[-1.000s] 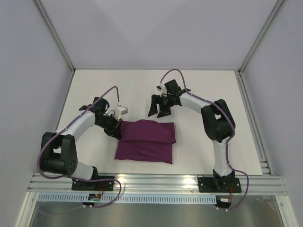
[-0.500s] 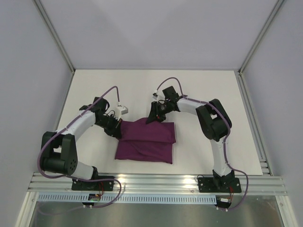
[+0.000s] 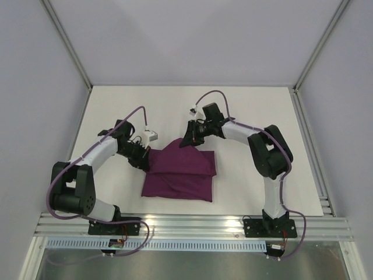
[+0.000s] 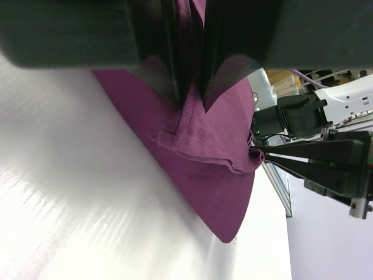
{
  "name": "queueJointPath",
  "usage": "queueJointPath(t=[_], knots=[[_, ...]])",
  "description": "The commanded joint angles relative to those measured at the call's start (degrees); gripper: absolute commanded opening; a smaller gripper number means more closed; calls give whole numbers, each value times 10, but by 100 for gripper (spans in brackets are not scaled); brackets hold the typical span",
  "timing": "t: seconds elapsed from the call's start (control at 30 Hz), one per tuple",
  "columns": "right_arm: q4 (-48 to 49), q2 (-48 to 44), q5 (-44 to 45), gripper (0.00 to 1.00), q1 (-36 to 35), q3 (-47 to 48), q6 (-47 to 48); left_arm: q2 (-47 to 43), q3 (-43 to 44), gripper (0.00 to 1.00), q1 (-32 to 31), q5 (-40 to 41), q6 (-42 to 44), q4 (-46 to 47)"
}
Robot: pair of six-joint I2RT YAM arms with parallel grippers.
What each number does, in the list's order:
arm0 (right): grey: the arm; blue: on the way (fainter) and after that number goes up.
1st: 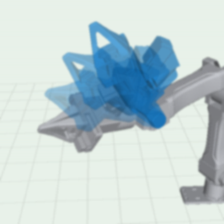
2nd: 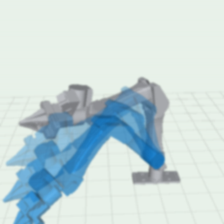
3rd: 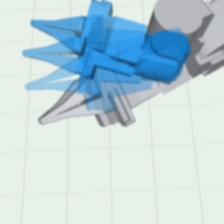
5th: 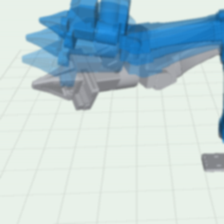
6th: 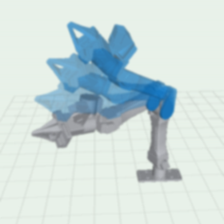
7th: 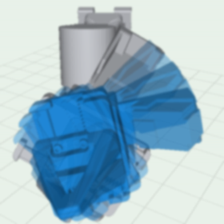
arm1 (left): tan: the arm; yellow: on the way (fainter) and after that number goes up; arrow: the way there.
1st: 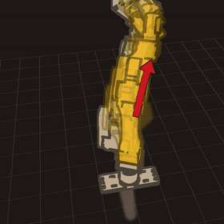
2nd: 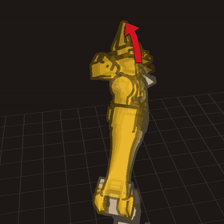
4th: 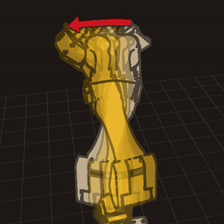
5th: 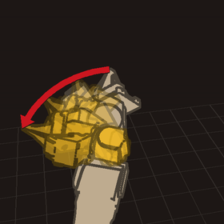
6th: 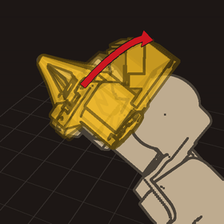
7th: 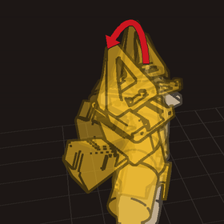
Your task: Prepare the surgical pack
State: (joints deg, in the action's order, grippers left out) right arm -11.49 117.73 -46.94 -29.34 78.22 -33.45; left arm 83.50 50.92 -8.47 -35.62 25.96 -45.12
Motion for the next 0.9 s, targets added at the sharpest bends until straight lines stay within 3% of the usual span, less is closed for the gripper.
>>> queueJointPath(t=[0.0, 0.2, 0.3, 0.33, 0.37, 0.5, 0.73, 0.83, 0.87], knots=[[53, -55, 22, 12, -5, -17, -7, 9, 7, 0, 4, 13, 16, 26], [47, -114, 41, 0, -21, -47, 22, 10, 8, 0, 4, 13, 12, 23], [47, -152, 30, 0, -36, -84, 41, 3, 16, 22, 4, 5, 14, 5], [40, -177, 29, 0, -43, -108, 57, -6, 23, 38, 4, 2, 16, -7], [38, -188, 28, 1, -60, -120, 63, -11, 26, 45, 4, 1, 16, -13], [11, -250, 37, 0, -113, -187, 103, -55, 38, 61, 4, 5, 16, -40], [86, -344, 115, 1, -241, -317, 108, -127, 53, 68, 4, 20, -6, -69], [95, -355, 173, 6, -309, -345, 136, -123, 54, 69, 4, 41, -28, -67], [95, -354, 200, 12, -319, -351, 142, -119, 57, 69, 4, 44, -32, -68]])
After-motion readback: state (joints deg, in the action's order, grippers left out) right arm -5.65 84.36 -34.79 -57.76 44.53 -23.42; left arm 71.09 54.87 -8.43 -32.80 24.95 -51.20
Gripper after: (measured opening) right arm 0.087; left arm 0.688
